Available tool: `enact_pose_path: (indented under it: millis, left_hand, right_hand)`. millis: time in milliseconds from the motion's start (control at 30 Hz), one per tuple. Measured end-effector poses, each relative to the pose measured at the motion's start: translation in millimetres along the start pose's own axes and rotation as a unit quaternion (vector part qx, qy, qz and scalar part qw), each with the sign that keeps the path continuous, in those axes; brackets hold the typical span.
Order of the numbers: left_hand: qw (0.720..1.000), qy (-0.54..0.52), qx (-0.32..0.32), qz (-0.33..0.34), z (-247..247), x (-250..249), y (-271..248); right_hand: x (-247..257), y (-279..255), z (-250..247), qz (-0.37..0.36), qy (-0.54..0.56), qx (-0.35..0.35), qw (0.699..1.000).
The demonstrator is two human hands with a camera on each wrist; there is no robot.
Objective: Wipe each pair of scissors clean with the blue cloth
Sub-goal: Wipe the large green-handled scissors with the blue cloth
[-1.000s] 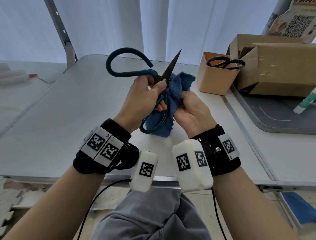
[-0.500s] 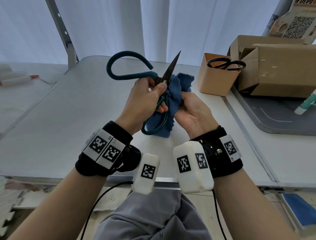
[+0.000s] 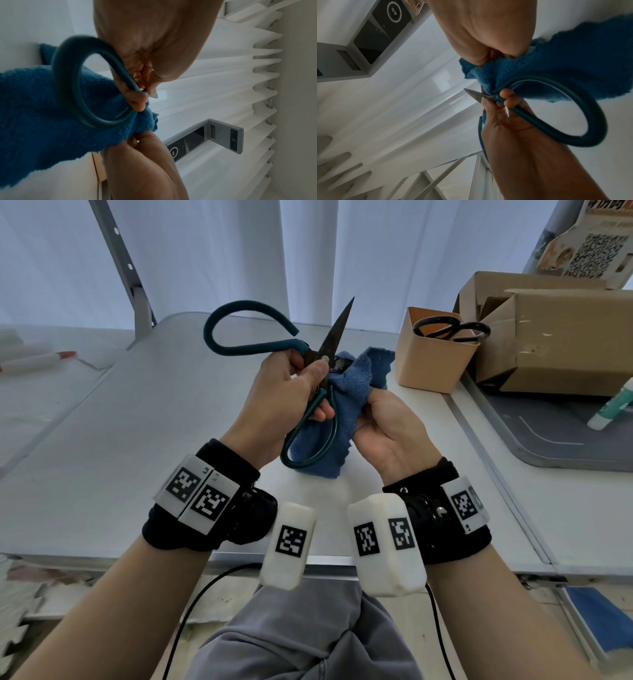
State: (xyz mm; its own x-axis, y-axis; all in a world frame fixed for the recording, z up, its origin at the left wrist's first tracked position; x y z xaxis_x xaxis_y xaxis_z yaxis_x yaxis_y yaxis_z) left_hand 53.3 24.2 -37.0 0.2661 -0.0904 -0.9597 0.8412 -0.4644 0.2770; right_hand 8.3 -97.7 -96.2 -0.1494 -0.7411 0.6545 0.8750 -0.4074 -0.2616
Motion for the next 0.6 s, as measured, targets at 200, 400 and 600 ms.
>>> enact_pose_path:
  millis: [200,400,600]
  left_hand:
    - [1.000,-0.017,-0.022,0.007,-9.9,3.2,-0.6]
    - [1.000,-0.019,-0.006,-0.002,-0.2,6.2,-5.8]
    - [1.000,-0.018,-0.012,0.000,2.5,4.7,-3.9]
  right_hand:
    - [-2.4,-2.2,-17.2,0.026,0.013,-0.028,0.999]
    - [-7.5,-5.2,-0.7,0.030,-0.022,0.018,0.999]
    - [-1.9,-0.1,-2.2,0.007,-0.035,-0.008,0.999]
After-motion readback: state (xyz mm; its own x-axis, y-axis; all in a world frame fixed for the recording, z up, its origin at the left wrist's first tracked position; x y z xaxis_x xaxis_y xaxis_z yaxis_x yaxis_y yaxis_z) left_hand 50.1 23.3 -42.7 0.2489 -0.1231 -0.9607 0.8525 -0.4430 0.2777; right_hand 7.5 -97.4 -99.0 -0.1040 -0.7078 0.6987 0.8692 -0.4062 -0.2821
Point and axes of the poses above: each hand's wrist, its own y-axis towards the middle knuckle, its own z-axis out of the palm, x = y × z, the point moved 9 cm from there along y, towards the middle knuckle, and after that the axes turned 6 degrees about z, right-handed, at the moved point
